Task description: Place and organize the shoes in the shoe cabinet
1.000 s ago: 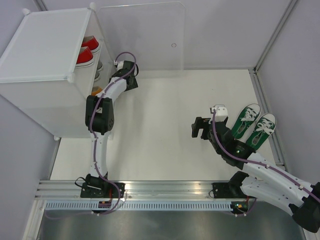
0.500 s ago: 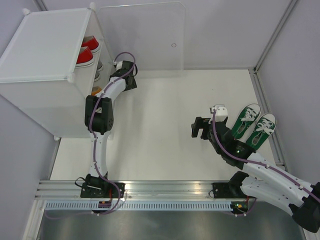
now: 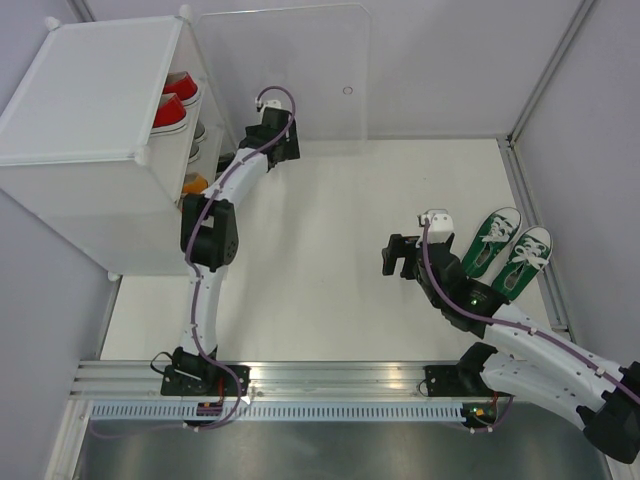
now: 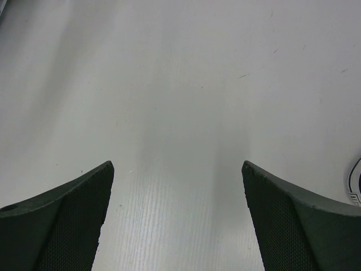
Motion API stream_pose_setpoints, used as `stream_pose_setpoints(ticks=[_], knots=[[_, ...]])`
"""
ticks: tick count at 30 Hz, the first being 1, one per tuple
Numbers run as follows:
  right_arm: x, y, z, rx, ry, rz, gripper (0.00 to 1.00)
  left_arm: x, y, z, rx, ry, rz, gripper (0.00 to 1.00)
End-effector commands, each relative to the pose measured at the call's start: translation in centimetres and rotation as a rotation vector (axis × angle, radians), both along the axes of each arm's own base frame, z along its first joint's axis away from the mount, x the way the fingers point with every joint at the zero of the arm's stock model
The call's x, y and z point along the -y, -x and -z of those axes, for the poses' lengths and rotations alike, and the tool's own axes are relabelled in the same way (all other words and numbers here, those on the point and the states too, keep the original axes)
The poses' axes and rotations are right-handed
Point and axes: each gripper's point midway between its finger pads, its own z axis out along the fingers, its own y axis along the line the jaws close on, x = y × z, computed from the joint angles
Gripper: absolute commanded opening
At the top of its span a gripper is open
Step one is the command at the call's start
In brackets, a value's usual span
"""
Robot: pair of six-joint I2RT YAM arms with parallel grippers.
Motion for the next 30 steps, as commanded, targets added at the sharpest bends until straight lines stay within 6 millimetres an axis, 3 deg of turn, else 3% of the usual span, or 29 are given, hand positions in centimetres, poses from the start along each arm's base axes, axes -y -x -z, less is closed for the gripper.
stream_pose_setpoints(ticks=[1, 8, 11, 18, 30], knots=[[-0.4, -0.3, -0.6, 0.018, -0.013, -0.004, 0.98, -0.9, -2.6, 0.5, 0.046, -0.038, 0.057, 0.91], [-0.5, -0.4, -0.1, -0.002, 0.002, -0.005, 0.97, -4.7, -3.1, 2.1, 0.025, -0.067, -0.051, 0.89], [-0.6, -0.4, 0.0, -0.007, 0.007, -0.006, 0.97, -6.4, -2.9, 1.9, 0.018, -0.051, -0.11, 0.88], [-0.7, -0.4, 0.1, -0.011, 0.01, -0.005, 0.97, -10.7, -1.5, 1.4, -0.01, -0.192, -0.233, 0.88], [-0.8, -0.4, 0.2, -0.015, 0.01, -0.01, 0.97, -13.6, -1.3, -0.6, 0.023, -0.251, -0.334, 0.88]])
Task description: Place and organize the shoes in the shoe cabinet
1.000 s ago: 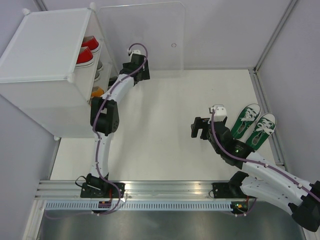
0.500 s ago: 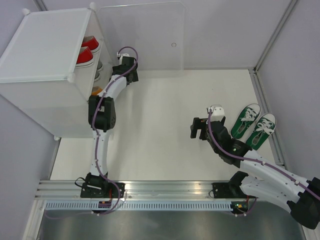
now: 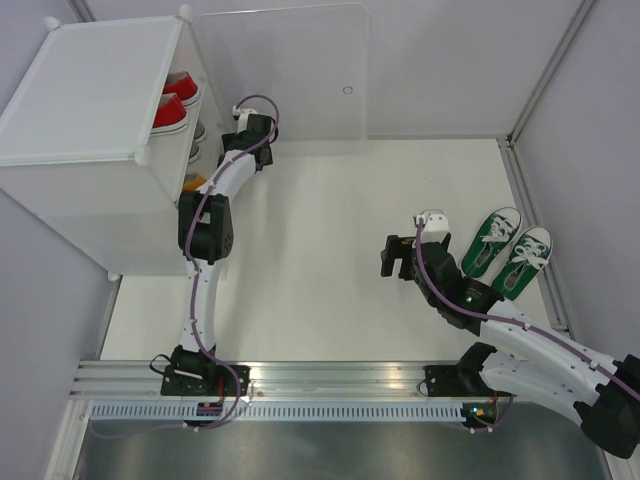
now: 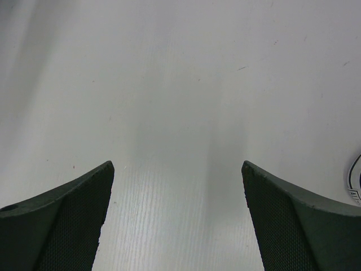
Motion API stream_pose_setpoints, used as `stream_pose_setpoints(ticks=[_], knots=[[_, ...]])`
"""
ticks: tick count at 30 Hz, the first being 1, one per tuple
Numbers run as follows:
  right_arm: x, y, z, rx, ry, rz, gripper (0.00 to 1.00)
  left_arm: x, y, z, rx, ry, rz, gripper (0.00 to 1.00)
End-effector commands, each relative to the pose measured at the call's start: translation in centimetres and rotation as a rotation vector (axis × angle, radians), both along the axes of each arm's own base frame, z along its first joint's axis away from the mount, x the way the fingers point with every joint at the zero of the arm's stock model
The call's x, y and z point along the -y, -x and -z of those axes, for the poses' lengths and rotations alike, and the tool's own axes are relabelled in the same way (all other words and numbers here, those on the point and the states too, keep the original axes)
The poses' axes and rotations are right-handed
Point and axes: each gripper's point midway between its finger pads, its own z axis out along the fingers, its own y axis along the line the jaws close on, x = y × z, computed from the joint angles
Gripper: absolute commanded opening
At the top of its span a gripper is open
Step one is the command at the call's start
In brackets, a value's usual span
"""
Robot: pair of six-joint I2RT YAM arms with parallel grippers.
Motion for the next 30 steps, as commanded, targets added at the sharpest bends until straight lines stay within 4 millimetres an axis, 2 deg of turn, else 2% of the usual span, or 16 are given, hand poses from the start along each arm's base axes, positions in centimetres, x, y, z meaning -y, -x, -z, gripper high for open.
stream_pose_setpoints(ticks=[1, 8, 10, 11, 13, 15, 16, 18, 19, 20, 22, 26, 27, 28, 29, 30], knots=[[-0.6, -0.3, -1.0, 0.018, -0.02, -0.008, 0.97, -3.7, -0.3, -4.1, 0.071, -0.065, -0.095, 0.88], [-0.8, -0.3, -0.9, 0.011, -0.021, -0.015, 0.97, -0.2, -0.7, -4.3, 0.074, 0.084, 0.035, 0.93], [-0.7, -0.4, -0.9, 0.005, -0.011, -0.008, 0.97, 1.5, -0.3, -5.8, 0.093, 0.113, 0.08, 0.93], [-0.6, -0.4, -0.9, 0.004, -0.006, -0.004, 0.97, 2.1, 0.2, -5.7, 0.083, 0.116, 0.094, 0.94], [-0.2, -0.4, -1.2, 0.003, 0.004, 0.013, 0.97, 4.2, 1.0, -7.9, 0.109, 0.126, 0.138, 0.94], [-0.4, -0.4, -1.6, 0.0, -0.01, 0.007, 0.97, 6.0, 2.4, -8.2, 0.096, 0.13, 0.171, 0.94], [-0.7, -0.3, -1.7, -0.004, -0.019, -0.005, 0.97, 6.4, 3.1, -9.7, 0.115, 0.14, 0.179, 0.93], [-0.9, -0.1, -2.1, -0.011, -0.036, -0.008, 0.97, 7.8, 5.2, -9.3, 0.089, 0.155, 0.201, 0.92], [-0.7, -0.1, -2.4, -0.008, -0.042, 0.0, 0.97, 8.2, 6.2, -11.3, 0.119, 0.178, 0.209, 0.91], [-0.6, 0.0, -2.6, -0.008, -0.045, 0.01, 0.97, 8.4, 7.6, -9.9, 0.079, 0.177, 0.215, 0.91], [0.1, 0.1, -2.8, -0.019, -0.043, 0.047, 0.97, 9.8, 9.7, -10.3, 0.065, 0.198, 0.248, 0.91], [2.5, 0.0, -4.0, -0.02, 0.002, 0.168, 0.98, 10.4, 15.9, -10.7, 0.02, 0.254, 0.28, 0.91], [3.3, 0.3, -3.4, -0.051, 0.025, 0.205, 0.98, 10.8, 17.2, -10.5, 0.001, 0.297, 0.292, 0.91], [4.0, 0.4, -3.4, -0.06, 0.037, 0.234, 0.98, 10.9, 18.4, -10.3, -0.014, 0.315, 0.305, 0.91], [4.8, 0.1, -4.0, -0.061, 0.041, 0.272, 0.98, 10.7, 20.4, -8.9, -0.056, 0.318, 0.316, 0.91], [5.9, 0.5, -3.5, -0.085, 0.073, 0.309, 0.98, 10.6, 22.1, -10.4, -0.038, 0.343, 0.336, 0.91]])
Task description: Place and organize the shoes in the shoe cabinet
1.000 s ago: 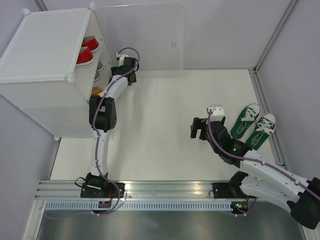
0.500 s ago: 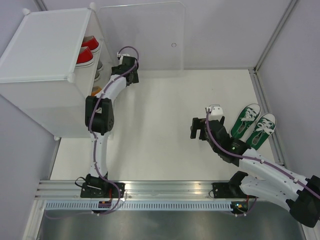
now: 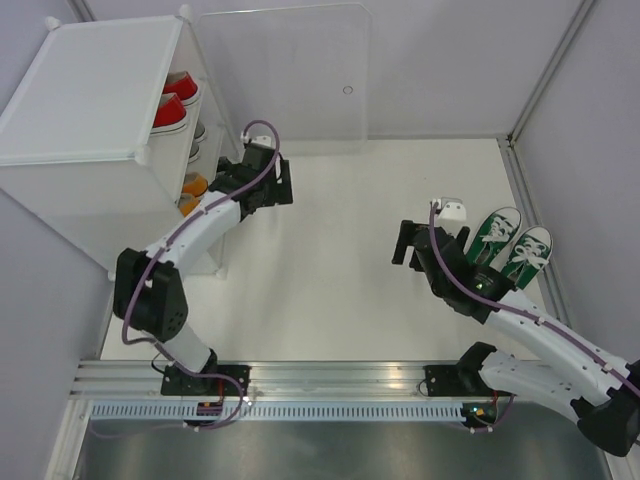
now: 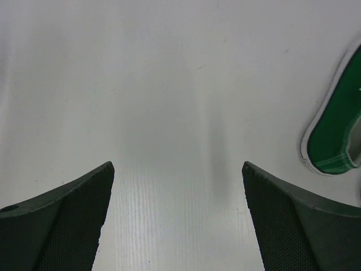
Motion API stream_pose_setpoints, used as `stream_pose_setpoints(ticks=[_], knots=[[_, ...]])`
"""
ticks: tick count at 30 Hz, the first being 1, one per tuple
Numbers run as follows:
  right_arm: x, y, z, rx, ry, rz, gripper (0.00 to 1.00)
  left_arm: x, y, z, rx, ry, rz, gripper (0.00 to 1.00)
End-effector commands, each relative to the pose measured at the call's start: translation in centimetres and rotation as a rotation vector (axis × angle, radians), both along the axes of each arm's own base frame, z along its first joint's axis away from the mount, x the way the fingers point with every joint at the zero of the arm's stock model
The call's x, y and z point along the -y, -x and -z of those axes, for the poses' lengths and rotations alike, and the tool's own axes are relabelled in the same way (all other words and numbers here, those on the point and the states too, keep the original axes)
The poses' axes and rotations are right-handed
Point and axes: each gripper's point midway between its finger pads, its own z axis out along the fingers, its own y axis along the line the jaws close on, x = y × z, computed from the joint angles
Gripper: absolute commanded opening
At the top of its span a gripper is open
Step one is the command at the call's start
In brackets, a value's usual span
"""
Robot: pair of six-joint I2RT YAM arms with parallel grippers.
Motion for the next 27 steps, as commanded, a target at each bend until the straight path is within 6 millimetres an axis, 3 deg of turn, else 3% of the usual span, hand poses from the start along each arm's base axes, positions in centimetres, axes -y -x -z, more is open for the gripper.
stream_pose_setpoints(ticks=[1, 2, 3, 5, 6, 7, 8, 10, 15, 20, 25, 27], knots=[[4.0, 0.3, -0.5, -0.039, 0.064, 0.18, 0.98, -0.4, 5.4, -1.2, -0.037, 0.109, 0.019, 0.91], [5.1, 0.1, -0.5, -0.049, 0.063, 0.221, 0.98, -1.0, 6.9, -0.2, -0.066, 0.103, 0.022, 0.91], [5.9, 0.3, 0.0, -0.074, 0.077, 0.243, 0.98, -1.6, 8.6, -2.0, -0.036, 0.118, 0.035, 0.92], [8.0, 0.1, 0.4, -0.102, 0.072, 0.319, 0.98, -2.3, 10.8, -1.7, -0.048, 0.119, 0.05, 0.92], [8.8, 0.2, 0.7, -0.122, 0.073, 0.343, 0.98, -2.6, 12.0, -3.6, 0.005, 0.144, 0.066, 0.92], [9.4, 0.2, 1.0, -0.138, 0.061, 0.361, 0.98, -2.9, 13.1, -2.9, -0.008, 0.138, 0.082, 0.92], [11.0, 0.2, 1.5, -0.154, 0.06, 0.415, 0.98, -2.8, 13.9, -3.4, 0.003, 0.155, 0.107, 0.92], [11.8, 0.1, 2.0, -0.182, 0.034, 0.435, 0.98, -3.5, 15.6, -4.1, 0.039, 0.16, 0.134, 0.92], [17.3, 0.5, 2.7, -0.208, -0.004, 0.669, 0.88, -4.3, 17.2, -4.1, 0.087, 0.134, 0.175, 0.92], [21.6, 1.0, 4.2, -0.245, -0.082, 0.873, 0.77, -4.0, 17.5, -1.6, 0.058, 0.134, 0.194, 0.92], [25.3, 1.8, 6.8, -0.259, -0.179, 1.044, 0.77, -4.1, 17.8, -0.9, 0.045, 0.123, 0.207, 0.92], [25.8, 1.3, 7.9, -0.264, -0.222, 1.054, 0.79, -4.2, 17.9, -1.0, 0.052, 0.126, 0.205, 0.92]])
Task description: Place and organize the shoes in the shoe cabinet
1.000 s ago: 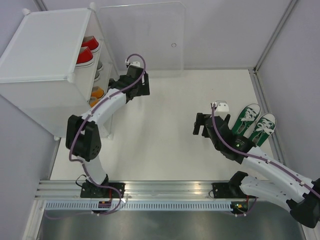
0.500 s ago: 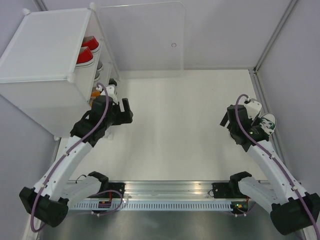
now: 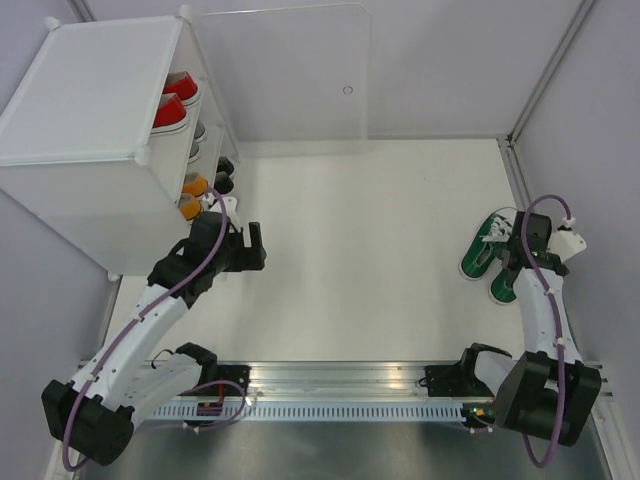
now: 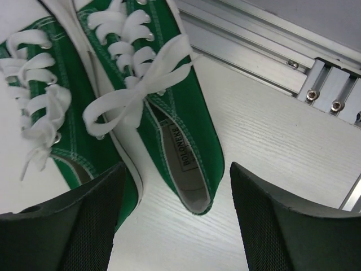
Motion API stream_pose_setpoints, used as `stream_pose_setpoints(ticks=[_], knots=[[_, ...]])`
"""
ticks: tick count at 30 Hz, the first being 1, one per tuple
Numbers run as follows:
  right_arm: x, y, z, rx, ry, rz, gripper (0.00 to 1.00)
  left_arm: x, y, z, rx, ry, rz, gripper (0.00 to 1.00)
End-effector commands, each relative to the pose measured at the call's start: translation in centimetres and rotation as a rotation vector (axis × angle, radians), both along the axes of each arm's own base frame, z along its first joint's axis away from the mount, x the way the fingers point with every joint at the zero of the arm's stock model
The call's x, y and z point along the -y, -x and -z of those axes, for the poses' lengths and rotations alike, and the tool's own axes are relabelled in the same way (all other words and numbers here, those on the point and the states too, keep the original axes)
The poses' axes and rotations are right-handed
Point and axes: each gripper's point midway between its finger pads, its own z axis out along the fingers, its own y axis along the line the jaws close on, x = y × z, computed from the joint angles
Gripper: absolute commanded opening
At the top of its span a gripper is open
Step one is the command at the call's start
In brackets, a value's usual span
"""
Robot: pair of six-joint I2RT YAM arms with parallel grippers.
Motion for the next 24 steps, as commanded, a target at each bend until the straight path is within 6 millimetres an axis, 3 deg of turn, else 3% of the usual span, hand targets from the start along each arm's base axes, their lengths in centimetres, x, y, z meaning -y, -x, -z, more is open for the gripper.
stream_pose_setpoints(ticks=[1, 4, 10, 14, 18, 21, 23, 24], knots=[[1.3, -0.6, 1.8, 0.053, -0.075, 0.073, 0.79, 0.4, -0.4, -1.3, 0.062, 0.013, 0.039, 0.92], [2.1, 0.3, 4.3, -0.003, -0.128, 0.123, 0.79, 0.2, -0.5, -1.4, 0.071, 0.006, 0.031, 0.92], [3.6, 0.3, 6.5, 0.014, -0.177, 0.169, 0.77, 0.3, -0.4, -1.3, 0.069, 0.008, 0.036, 0.92], [3.1, -0.5, 9.2, -0.003, -0.254, 0.159, 0.75, 0.3, -0.5, -1.1, 0.064, 0.003, 0.038, 0.92], [2.7, -1.0, 10.5, -0.004, -0.289, 0.151, 0.72, 0.2, -0.5, -0.7, 0.054, -0.005, 0.034, 0.92], [2.2, -2.1, 10.9, 0.022, -0.317, 0.105, 0.57, 0.2, -0.6, -0.7, 0.055, -0.01, 0.032, 0.92], [1.9, -2.6, 11.6, 0.014, -0.337, 0.078, 0.43, 0.1, -0.6, -0.7, 0.053, -0.011, 0.032, 0.92], [1.7, -2.9, 11.6, 0.0, -0.33, 0.05, 0.31, 0.1, -0.6, -0.7, 0.053, -0.013, 0.031, 0.92]])
